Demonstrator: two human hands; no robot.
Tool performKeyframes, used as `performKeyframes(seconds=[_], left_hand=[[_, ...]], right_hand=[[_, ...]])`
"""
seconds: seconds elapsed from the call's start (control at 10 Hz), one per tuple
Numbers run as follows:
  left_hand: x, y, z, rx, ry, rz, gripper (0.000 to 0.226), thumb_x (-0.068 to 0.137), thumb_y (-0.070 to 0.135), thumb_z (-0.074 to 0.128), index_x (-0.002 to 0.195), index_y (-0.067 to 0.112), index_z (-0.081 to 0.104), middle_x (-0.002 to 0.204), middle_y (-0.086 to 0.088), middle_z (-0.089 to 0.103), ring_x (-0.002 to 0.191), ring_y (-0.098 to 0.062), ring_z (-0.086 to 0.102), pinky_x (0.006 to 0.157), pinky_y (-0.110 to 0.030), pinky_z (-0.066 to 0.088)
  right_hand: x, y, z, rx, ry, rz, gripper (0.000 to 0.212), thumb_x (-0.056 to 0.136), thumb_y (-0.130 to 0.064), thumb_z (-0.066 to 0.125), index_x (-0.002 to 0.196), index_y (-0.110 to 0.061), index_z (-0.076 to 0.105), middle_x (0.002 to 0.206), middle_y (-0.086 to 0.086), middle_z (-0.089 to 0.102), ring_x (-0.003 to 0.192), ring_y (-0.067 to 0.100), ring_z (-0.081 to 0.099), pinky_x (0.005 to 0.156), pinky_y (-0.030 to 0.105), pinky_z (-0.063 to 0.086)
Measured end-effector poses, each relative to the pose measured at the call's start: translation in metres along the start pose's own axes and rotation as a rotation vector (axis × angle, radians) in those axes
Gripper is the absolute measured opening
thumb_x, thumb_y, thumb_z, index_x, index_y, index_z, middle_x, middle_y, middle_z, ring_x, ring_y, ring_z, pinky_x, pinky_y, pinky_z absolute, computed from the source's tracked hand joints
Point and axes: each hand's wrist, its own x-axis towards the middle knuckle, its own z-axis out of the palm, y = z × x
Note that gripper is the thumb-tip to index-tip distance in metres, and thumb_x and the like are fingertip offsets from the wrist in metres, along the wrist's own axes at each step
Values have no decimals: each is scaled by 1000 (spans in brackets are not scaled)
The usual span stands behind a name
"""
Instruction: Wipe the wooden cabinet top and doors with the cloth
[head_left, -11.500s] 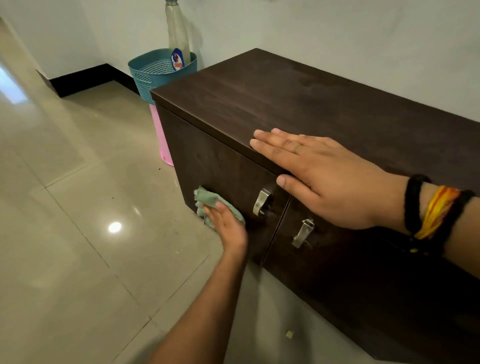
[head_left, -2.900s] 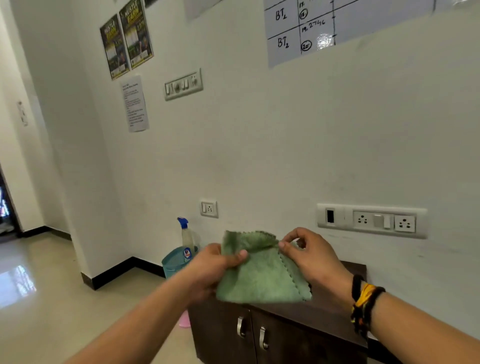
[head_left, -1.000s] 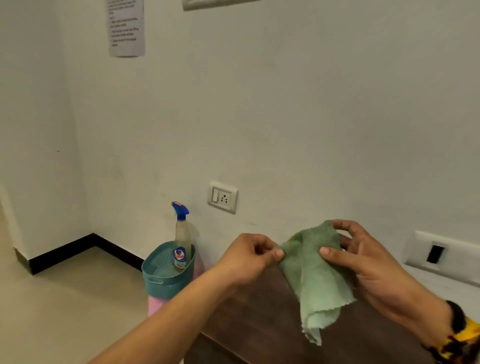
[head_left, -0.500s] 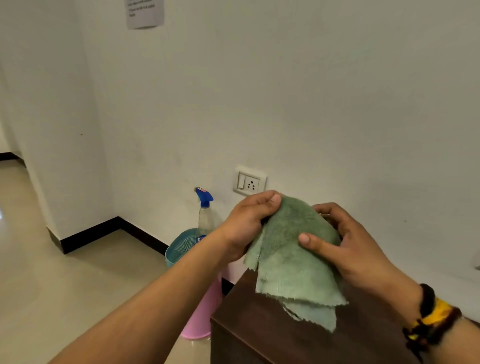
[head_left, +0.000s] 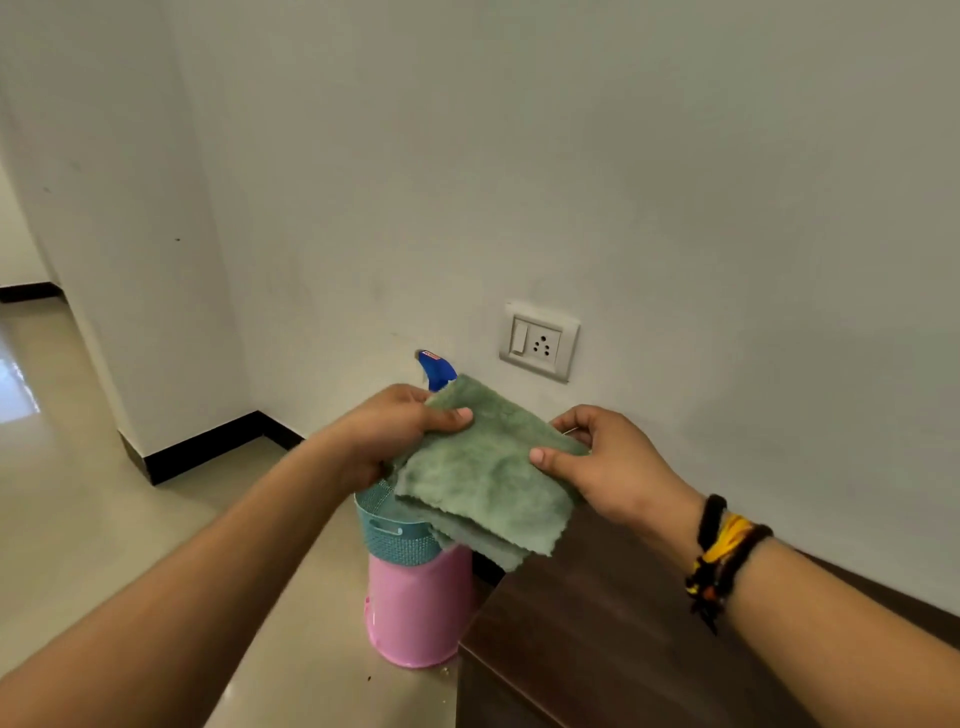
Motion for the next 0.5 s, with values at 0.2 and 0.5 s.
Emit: performKeyframes(seconds=[0.2,0.5], left_hand=[[43,28,-40,467,338,54,15,83,27,78,90,15,74,82,-8,76,72,-25,74,61,-31,59],[101,-75,-14,1399,489,99,15,89,33,60,90,19,63,70,1,54,65,-22,60,59,-33,51]], right_hand=[[33,-4,20,5,-21,52,29,90,-23,71,114,-16,57,98,-1,68,93,21,68,88,41,56],[32,8,28,-111,-52,31,36,92,-34,68,122,-19,54,91,-16,62,86,2,59,66,17,45]])
